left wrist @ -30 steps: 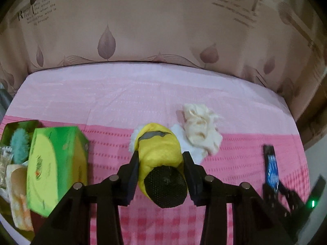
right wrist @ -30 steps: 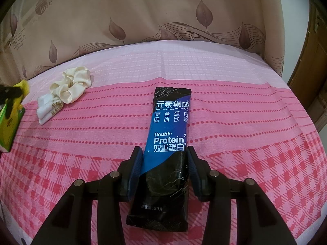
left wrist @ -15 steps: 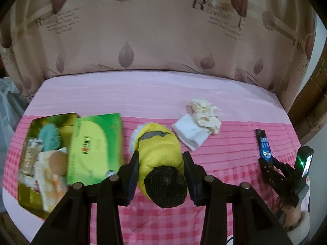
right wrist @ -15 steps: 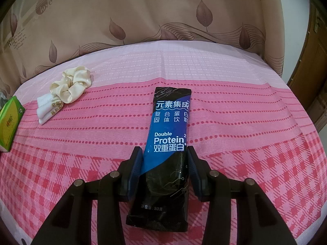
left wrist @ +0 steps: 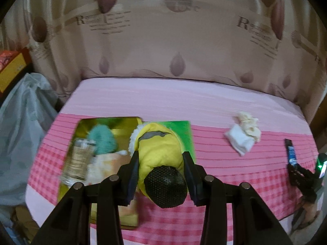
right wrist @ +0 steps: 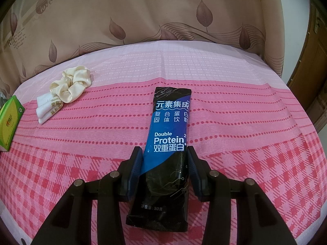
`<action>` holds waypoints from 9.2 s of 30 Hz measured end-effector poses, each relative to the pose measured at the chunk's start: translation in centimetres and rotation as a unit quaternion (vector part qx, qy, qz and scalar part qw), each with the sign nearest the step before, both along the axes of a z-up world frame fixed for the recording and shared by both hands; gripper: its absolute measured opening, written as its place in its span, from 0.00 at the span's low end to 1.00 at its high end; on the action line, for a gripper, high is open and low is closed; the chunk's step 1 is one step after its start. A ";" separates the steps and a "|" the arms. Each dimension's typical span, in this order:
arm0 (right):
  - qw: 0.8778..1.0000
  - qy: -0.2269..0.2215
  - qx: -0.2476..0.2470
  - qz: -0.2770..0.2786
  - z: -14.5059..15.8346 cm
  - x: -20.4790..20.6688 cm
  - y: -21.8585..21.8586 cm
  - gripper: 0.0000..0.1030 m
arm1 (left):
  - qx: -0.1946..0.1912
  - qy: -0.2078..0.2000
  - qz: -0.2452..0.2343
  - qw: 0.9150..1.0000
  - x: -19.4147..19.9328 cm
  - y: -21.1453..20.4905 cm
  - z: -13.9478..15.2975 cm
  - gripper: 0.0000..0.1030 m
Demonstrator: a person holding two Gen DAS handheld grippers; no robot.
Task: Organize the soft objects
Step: 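Carry the yellow puff toward the gold tin with the left gripper, then lower the yellow puff into the gold tin and open the left gripper, then withdraw the left gripper from the tin, then carry the protein packet into the gold tin with the right gripper, then open the right gripper over the tin and grasp the cream scrunchie, then grasp the white folded cloth with the left gripper while the right gripper holds the scrunchie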
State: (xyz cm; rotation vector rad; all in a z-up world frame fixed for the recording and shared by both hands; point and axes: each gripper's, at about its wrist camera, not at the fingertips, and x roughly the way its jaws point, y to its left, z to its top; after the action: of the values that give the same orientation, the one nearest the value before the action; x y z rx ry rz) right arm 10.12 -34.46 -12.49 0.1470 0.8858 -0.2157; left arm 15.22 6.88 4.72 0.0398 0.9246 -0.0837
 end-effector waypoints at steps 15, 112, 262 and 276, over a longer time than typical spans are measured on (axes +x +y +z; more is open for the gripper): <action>1.000 0.001 -0.001 0.001 0.0 0.0 -0.1 0.41 | 0.037 0.014 0.060 0.997 4.7 7.6 -1.8 0.40; 0.999 0.007 -0.044 -0.022 0.2 -0.3 2.0 0.35 | 0.012 -0.057 0.164 0.985 -8.1 18.3 -4.7 0.56; 0.998 0.003 -0.024 0.056 1.3 5.0 5.4 0.17 | -0.042 -0.042 -0.054 0.997 -2.9 -4.1 -3.7 0.58; 1.000 0.001 -0.009 -0.013 1.1 2.0 1.0 0.19 | -0.098 0.057 -0.080 0.990 4.3 -17.6 -7.3 0.58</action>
State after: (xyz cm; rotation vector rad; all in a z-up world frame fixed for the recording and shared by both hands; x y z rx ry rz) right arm 12.15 -33.50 -11.35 0.1427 0.8844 -0.2485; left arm 19.51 -10.72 -2.56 -0.0736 1.0222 -0.3275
